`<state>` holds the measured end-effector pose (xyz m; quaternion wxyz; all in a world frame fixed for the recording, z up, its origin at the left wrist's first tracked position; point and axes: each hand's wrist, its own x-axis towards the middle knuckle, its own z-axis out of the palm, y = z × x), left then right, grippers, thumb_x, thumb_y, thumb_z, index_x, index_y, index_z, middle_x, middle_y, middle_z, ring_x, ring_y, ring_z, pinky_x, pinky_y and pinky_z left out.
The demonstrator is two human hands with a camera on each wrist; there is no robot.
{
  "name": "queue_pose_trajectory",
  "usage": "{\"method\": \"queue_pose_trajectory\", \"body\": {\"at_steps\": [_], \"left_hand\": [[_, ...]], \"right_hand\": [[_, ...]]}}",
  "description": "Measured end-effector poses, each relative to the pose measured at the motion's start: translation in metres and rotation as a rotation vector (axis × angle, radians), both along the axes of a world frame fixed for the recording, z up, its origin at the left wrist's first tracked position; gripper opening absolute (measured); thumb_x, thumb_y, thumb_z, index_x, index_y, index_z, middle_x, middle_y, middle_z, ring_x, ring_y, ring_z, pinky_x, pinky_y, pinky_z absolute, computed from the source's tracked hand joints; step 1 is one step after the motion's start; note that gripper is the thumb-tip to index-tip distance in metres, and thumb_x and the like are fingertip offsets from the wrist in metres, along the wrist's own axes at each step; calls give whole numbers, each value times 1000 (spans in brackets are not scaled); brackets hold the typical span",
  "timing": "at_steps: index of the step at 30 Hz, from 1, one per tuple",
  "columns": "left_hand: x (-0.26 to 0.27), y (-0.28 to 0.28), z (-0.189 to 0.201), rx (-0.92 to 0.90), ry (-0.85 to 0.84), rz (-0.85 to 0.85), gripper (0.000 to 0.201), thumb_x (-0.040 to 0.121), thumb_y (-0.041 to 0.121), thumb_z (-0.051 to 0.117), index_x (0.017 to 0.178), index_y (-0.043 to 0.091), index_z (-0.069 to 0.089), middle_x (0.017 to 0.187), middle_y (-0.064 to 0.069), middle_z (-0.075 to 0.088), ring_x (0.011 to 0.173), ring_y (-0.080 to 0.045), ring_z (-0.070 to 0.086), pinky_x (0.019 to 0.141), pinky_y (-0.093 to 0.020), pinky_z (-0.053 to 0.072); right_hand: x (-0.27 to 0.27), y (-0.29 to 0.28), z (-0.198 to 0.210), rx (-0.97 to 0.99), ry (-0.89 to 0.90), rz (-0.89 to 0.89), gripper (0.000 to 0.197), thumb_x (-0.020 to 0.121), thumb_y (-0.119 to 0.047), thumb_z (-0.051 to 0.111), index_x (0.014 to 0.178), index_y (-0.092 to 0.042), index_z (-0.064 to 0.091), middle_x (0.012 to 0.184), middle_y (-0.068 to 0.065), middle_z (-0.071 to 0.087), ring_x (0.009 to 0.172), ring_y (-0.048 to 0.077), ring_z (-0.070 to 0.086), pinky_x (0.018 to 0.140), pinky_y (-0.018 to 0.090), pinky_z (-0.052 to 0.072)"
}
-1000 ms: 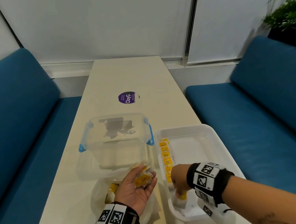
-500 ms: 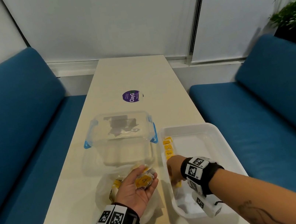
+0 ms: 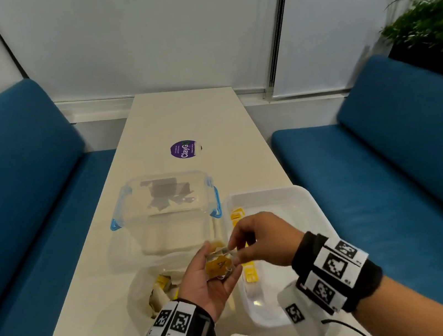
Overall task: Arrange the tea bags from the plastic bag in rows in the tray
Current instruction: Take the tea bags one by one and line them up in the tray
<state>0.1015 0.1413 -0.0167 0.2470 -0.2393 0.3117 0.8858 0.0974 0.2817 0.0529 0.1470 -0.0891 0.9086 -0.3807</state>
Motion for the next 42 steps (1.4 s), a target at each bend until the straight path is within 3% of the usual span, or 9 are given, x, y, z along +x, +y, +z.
{"method": "queue_pose_trajectory", "body": {"at_steps": [3, 8, 12, 17, 19, 23, 26, 35, 42], "left_hand": [[0, 6, -1, 52, 4, -30, 35, 91, 32, 52, 99, -1, 61, 80, -17, 72, 65, -25, 71, 56, -31, 57], [7, 8, 2, 24, -12, -10, 39, 93, 33, 50, 87, -3, 62, 71, -18, 71, 57, -23, 70, 49, -26, 57], [10, 5, 6, 56, -22, -19, 41, 92, 34, 51, 91, -6, 60, 76, -23, 71, 61, -29, 71, 51, -31, 58], [7, -3, -1, 114, -76, -11, 43, 87, 32, 57, 110, -5, 56, 113, -27, 61, 90, -32, 64, 71, -38, 56], [8, -3, -1, 93, -55, 1, 30, 86, 26, 58, 94, -2, 58, 98, -24, 63, 76, -30, 65, 65, -35, 57], [14, -2, 4, 46, 7, -10, 4, 79, 6, 60, 80, 3, 57, 67, -16, 67, 52, -24, 67, 54, -31, 57], [16, 2, 3, -55, 57, -13, 14, 80, -4, 56, 69, 3, 60, 56, -10, 66, 46, -17, 64, 51, -24, 54], [16, 7, 4, -155, 88, 136, 14, 80, -9, 54, 80, 6, 57, 50, -5, 65, 39, -12, 60, 41, -17, 49], [21, 9, 12, -126, 84, 147, 18, 89, 3, 53, 72, 5, 57, 48, -6, 64, 38, -13, 61, 39, -18, 49]], "right_hand": [[11, -11, -16, 86, 88, -28, 22, 74, -16, 75, 94, -13, 67, 78, -12, 51, 69, 5, 50, 69, 18, 47], [23, -12, -30, 17, 108, -86, 8, 76, -15, 72, 83, -17, 70, 78, -8, 51, 79, 13, 54, 82, 35, 52], [25, -10, -32, -62, 100, -108, 31, 77, -16, 72, 64, -36, 53, 86, -6, 53, 82, 12, 53, 82, 26, 49], [26, -5, -29, -239, 14, -178, 22, 85, -14, 66, 72, -27, 53, 76, -8, 54, 64, -1, 53, 56, 11, 43], [26, -3, -26, -339, -61, -198, 17, 88, -13, 62, 76, -21, 53, 73, -4, 56, 56, -1, 53, 44, 15, 41], [24, 5, -24, -350, -149, -188, 17, 88, -10, 62, 77, -21, 55, 79, -1, 55, 70, 12, 54, 41, 21, 42], [26, 7, -24, -308, -198, -218, 13, 86, -14, 65, 80, -19, 53, 80, 0, 54, 68, 13, 54, 40, 22, 42], [39, -4, -20, -517, -379, -258, 11, 83, 1, 56, 89, -8, 54, 73, 5, 62, 65, 14, 64, 40, 23, 43], [42, -12, -27, -467, -231, -320, 15, 89, -15, 61, 76, -13, 54, 68, 5, 61, 56, 12, 61, 39, 22, 42]]}}
